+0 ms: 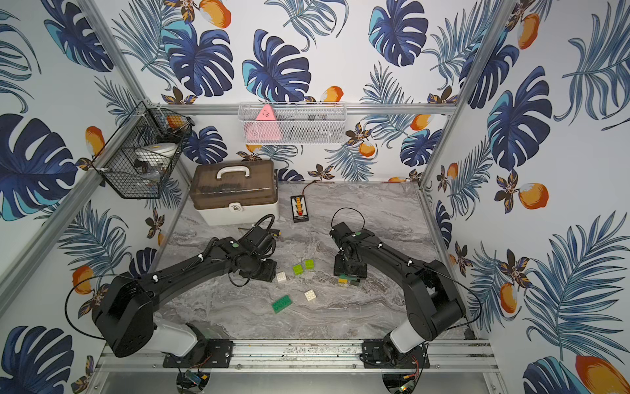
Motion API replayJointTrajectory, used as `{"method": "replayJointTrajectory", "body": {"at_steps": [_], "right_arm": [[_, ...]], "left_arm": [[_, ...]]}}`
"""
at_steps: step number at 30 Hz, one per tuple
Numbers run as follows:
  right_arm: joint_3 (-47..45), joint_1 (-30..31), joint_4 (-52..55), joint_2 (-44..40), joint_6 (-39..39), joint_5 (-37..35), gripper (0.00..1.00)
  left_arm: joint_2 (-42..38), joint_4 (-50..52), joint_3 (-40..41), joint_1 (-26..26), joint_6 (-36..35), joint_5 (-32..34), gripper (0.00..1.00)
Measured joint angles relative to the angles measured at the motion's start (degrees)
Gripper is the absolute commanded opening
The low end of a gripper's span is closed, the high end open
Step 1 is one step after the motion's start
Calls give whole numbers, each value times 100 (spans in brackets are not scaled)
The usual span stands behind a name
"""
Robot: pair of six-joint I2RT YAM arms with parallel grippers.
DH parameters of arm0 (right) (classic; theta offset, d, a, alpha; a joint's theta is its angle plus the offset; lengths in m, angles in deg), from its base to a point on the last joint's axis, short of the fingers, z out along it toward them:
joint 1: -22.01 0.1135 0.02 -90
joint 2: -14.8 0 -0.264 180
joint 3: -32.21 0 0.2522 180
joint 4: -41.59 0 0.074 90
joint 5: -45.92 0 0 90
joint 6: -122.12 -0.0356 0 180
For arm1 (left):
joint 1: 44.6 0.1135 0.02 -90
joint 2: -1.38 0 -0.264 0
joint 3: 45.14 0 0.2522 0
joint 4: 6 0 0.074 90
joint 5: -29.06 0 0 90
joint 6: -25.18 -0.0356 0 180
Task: Assemble a giraffe with lego
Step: Assemble the lego brick with the lego brick.
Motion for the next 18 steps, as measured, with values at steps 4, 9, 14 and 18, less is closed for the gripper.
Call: {"method": "replayJointTrajectory", "body": {"at_steps": [4,9,14,18], "right_arm": [[-63,-2,-66,-46,-160,-20,49],[-55,-2,-68,-42,-382,-61,49],[52,-2,-11,33,-546,-103,49],[164,-2,85,101,-603,-101,49]], "left_arm": [[0,0,0,-20,0,22,64],[-4,0,0,-39,0,59,64],[-13,0,0,-46,-2,96,64],[-22,0,2,-52,-2,98,64]]}}
